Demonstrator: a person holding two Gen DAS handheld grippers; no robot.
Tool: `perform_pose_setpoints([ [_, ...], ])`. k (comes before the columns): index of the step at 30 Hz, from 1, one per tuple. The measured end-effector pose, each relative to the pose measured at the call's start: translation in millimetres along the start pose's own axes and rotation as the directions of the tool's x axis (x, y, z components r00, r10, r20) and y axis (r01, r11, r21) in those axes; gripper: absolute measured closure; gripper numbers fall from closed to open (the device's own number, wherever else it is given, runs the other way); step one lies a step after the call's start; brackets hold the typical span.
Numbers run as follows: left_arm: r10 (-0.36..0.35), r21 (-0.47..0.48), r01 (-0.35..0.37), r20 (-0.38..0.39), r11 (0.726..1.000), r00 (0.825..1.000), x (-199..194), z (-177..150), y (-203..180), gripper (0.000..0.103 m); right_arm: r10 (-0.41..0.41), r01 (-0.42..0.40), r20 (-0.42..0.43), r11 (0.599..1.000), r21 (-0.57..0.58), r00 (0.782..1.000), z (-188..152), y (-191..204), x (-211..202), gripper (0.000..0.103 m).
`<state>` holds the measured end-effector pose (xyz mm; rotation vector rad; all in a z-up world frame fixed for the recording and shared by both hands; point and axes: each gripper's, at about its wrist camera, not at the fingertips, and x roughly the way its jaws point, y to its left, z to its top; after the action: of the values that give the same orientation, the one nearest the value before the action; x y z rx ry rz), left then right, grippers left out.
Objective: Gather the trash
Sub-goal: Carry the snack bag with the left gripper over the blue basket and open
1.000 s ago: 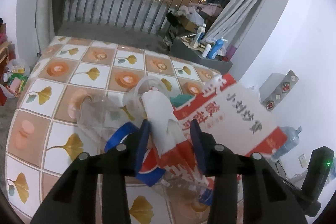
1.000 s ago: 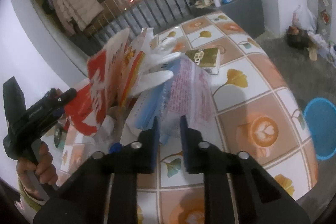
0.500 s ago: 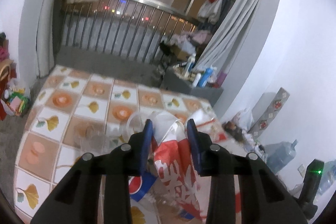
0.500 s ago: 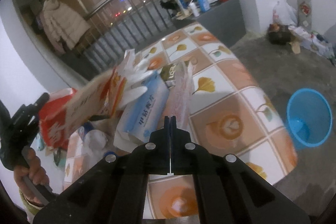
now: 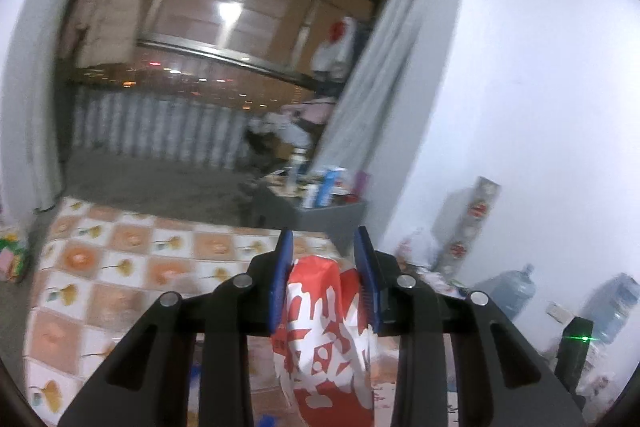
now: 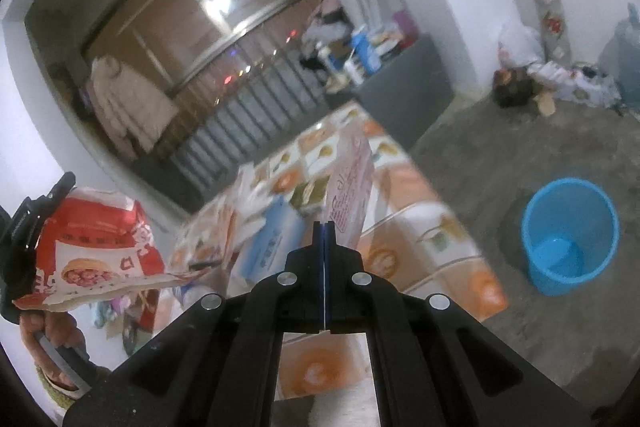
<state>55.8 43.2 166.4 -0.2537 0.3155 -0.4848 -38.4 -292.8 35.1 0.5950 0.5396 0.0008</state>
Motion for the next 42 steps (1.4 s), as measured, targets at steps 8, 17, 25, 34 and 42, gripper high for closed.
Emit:
perform_pose_setpoints([
  [8, -0.205, 0.079, 0.216, -0.132, 0.973, 0.970, 83, -25, -123, 0.072, -0.169, 0.158, 0.172, 0.985, 0.077, 0.971, 19, -67, -66, 0.103],
  [17, -0.264, 0.166, 0.357, -0.412, 0.919, 0.872, 237, -132, -267, 0.072, -0.422, 0.394, 0.142, 0.899, 0.189, 0.895, 34, -173, -59, 0.103],
  [25, -0.155, 0.243, 0.355, -0.587, 0.903, 0.795, 349, -217, -324, 0.072, -0.473, 0.457, -0.012, 0.844, 0.281, 0.881, 28, -262, 2, 0.103],
  [34, -0.040, 0.284, 0.334, -0.706, 0.899, 0.707, 430, -291, -351, 0.041, -0.437, 0.454, -0.138, 0.804, 0.384, 0.889, 12, -350, 50, 0.093],
  [42, -0.064, 0.297, 0.364, -0.693, 0.883, 0.718, 419, -285, -361, 0.032, -0.387, 0.446, -0.222, 0.777, 0.445, 0.895, -11, -372, 61, 0.063],
])
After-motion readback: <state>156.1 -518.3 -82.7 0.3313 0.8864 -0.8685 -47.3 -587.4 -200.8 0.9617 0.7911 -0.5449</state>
